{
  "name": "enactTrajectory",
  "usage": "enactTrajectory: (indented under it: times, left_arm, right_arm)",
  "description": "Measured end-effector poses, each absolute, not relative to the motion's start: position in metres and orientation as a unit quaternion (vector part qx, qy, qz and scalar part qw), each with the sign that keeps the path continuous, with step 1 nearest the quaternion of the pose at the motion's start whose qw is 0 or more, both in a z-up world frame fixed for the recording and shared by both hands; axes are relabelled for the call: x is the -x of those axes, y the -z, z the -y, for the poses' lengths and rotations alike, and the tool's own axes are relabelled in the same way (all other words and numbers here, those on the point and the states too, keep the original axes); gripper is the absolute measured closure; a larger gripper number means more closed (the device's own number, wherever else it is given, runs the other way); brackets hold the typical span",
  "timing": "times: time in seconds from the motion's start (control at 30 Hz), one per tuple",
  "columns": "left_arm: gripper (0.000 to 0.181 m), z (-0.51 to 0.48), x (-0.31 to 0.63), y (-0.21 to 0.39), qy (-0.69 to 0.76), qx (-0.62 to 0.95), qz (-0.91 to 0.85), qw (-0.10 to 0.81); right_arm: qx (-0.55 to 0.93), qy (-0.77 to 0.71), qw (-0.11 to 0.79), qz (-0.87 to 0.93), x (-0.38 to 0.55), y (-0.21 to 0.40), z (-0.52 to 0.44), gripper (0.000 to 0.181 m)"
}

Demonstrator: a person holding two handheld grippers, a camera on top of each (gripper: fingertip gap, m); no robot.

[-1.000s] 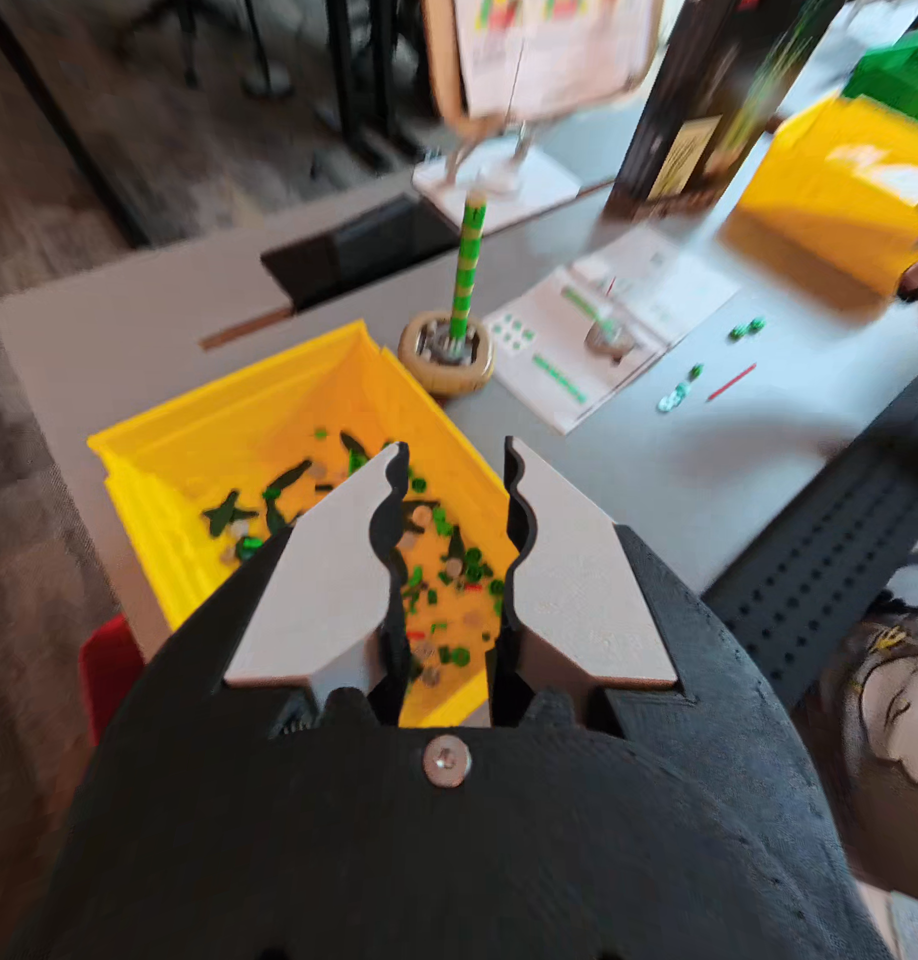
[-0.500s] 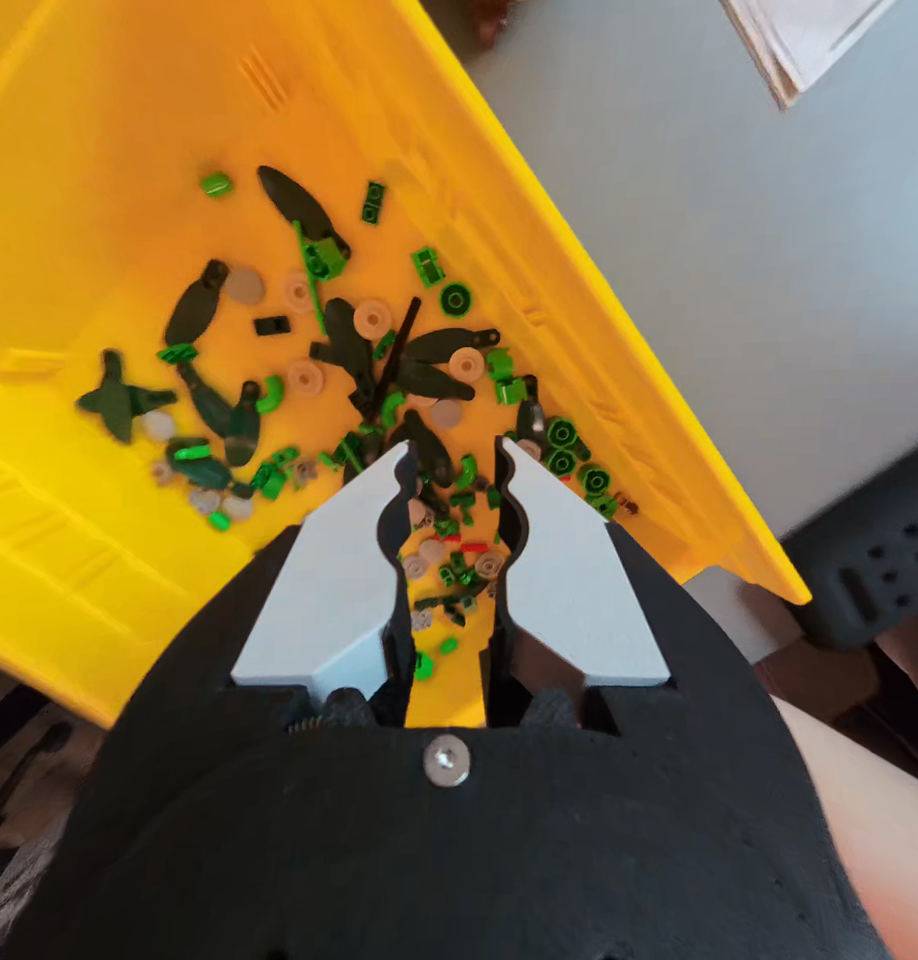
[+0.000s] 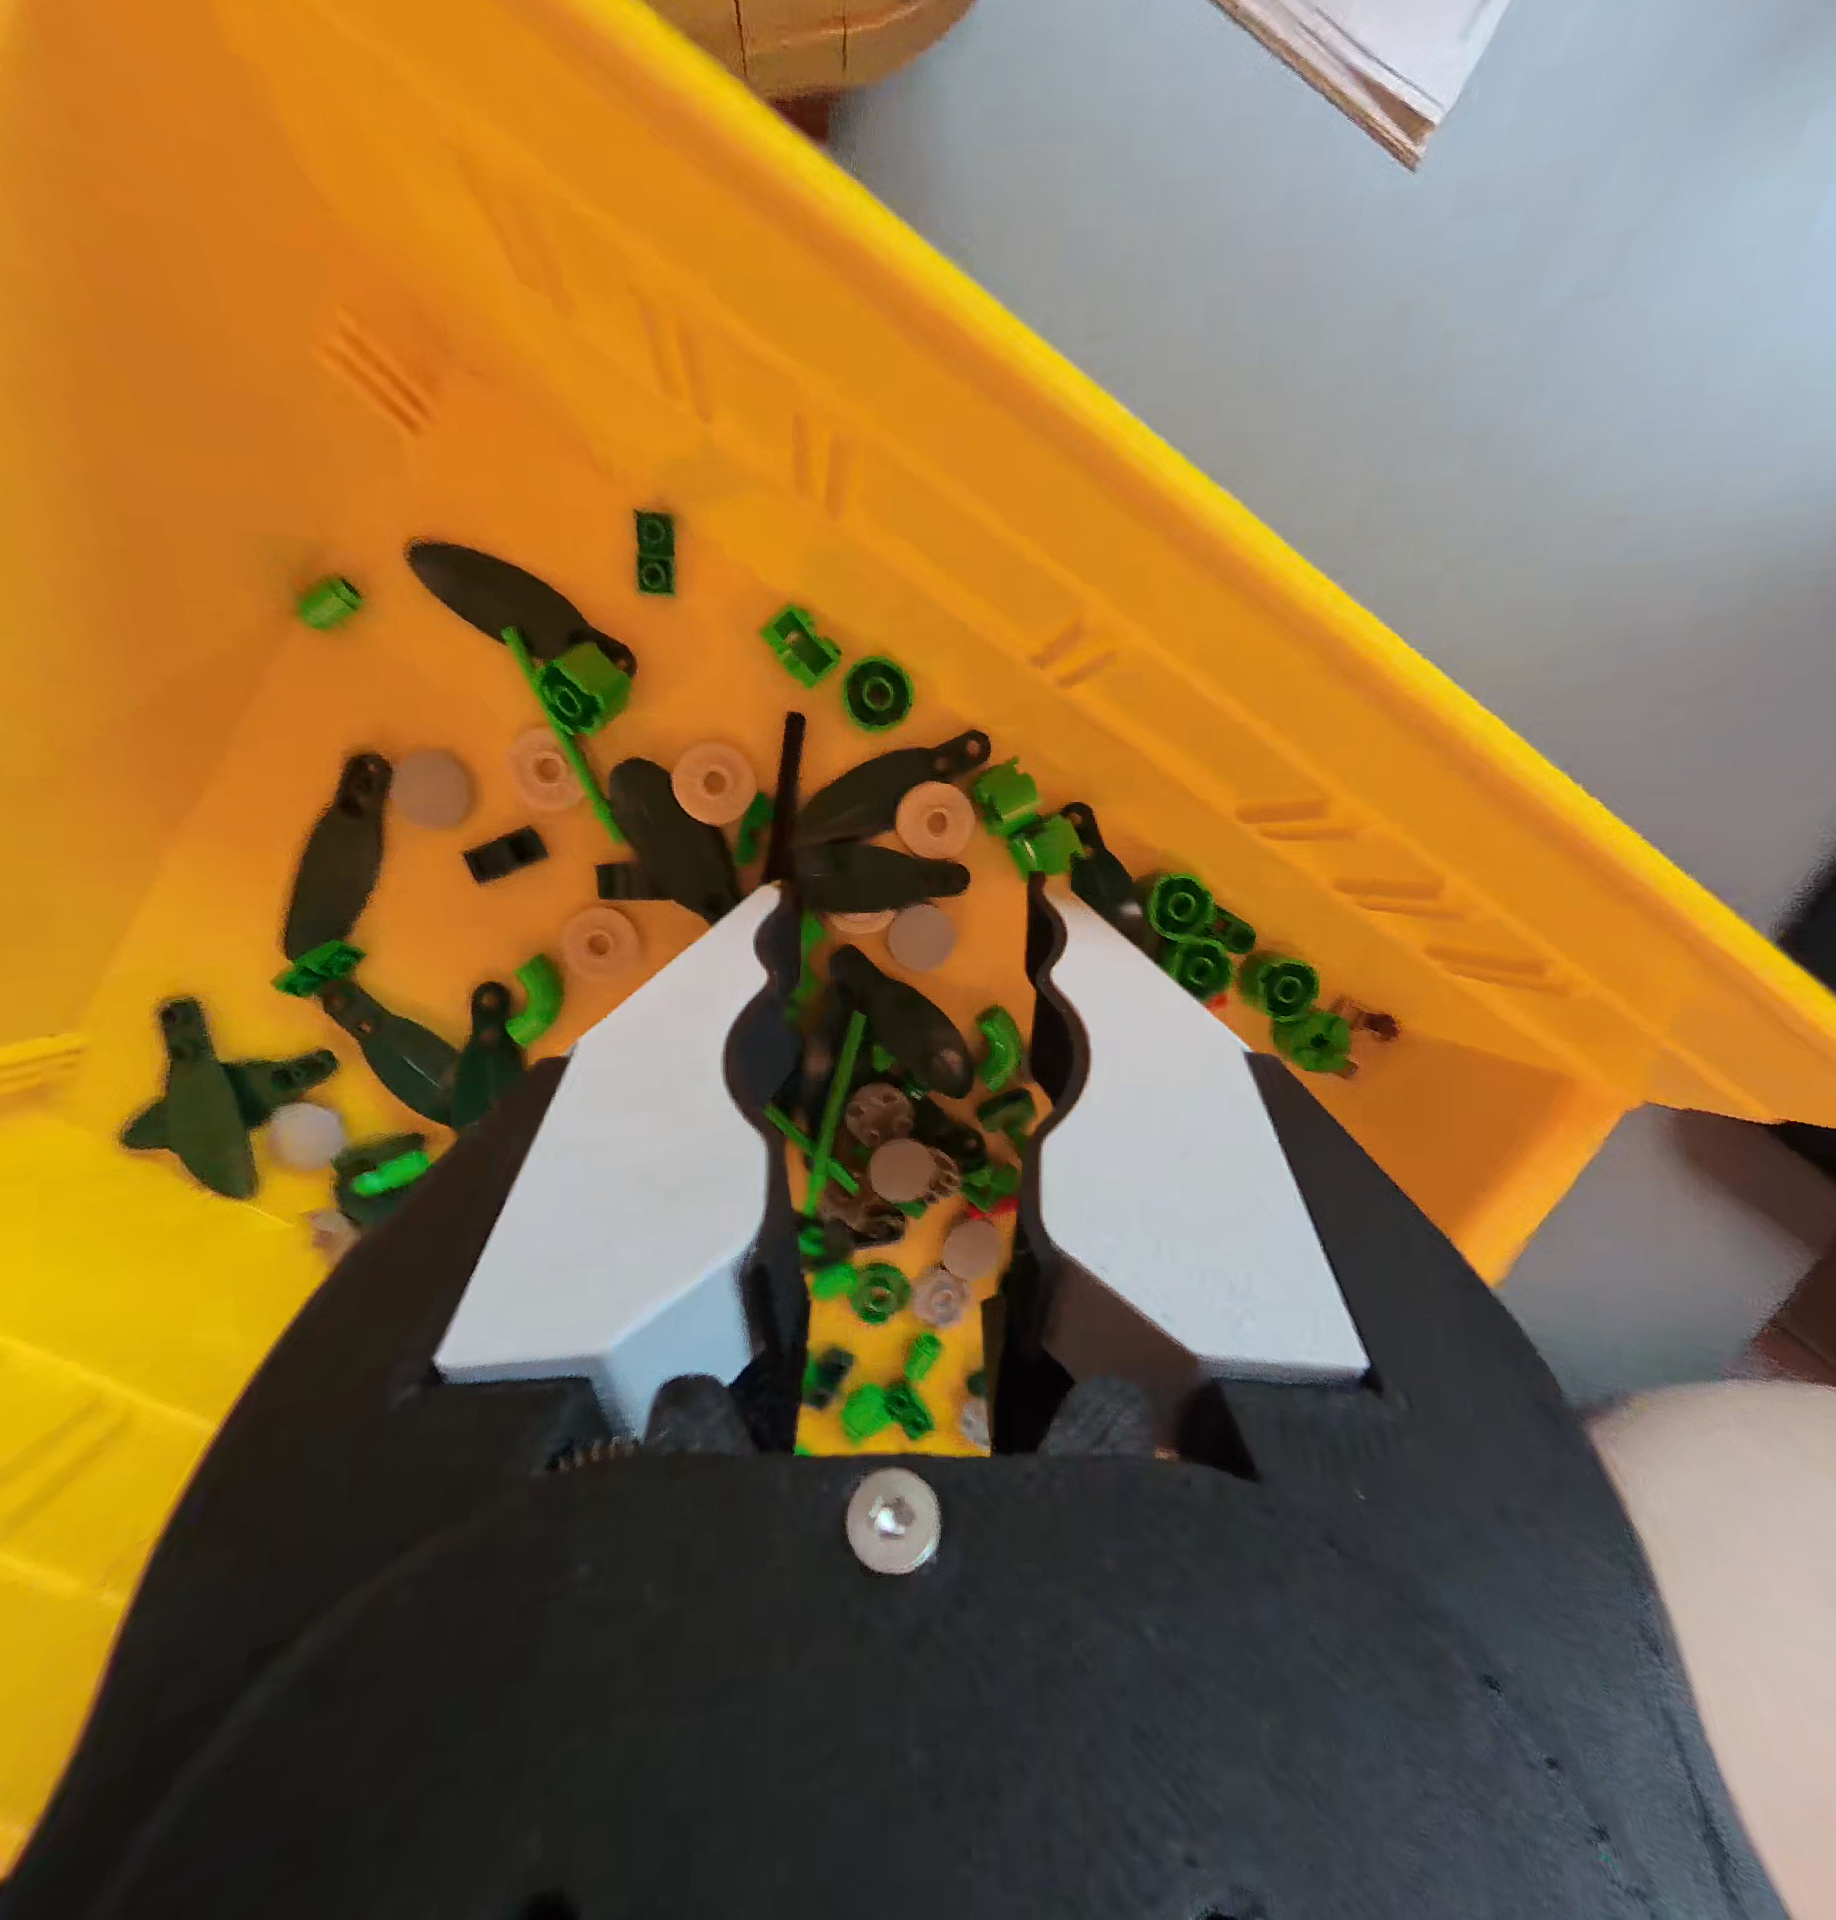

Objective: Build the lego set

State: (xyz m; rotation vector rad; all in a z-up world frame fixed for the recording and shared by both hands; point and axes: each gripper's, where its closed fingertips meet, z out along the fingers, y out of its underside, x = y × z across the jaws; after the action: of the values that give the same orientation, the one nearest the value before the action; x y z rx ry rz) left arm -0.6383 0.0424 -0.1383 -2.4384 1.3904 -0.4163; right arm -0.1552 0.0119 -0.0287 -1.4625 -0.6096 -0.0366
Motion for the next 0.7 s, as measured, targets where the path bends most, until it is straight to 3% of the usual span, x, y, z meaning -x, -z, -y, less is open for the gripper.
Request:
enactTrajectory:
  times: [0.13,0.7]
  left_arm:
    - [0.145,-0.053,0.625,0.144,0.132,0.802,-0.544,0.206]
    - [0.159,-0.064,0.610,0.170,0.147,0.782,-0.569,0.209]
  right_arm:
    - [0.640,0.043,0.711,0.288,0.159,0.023,-0.010,0.129]
    - [0.641,0.015,0.728,0.242,0.139,0.016,-0.007,0.132]
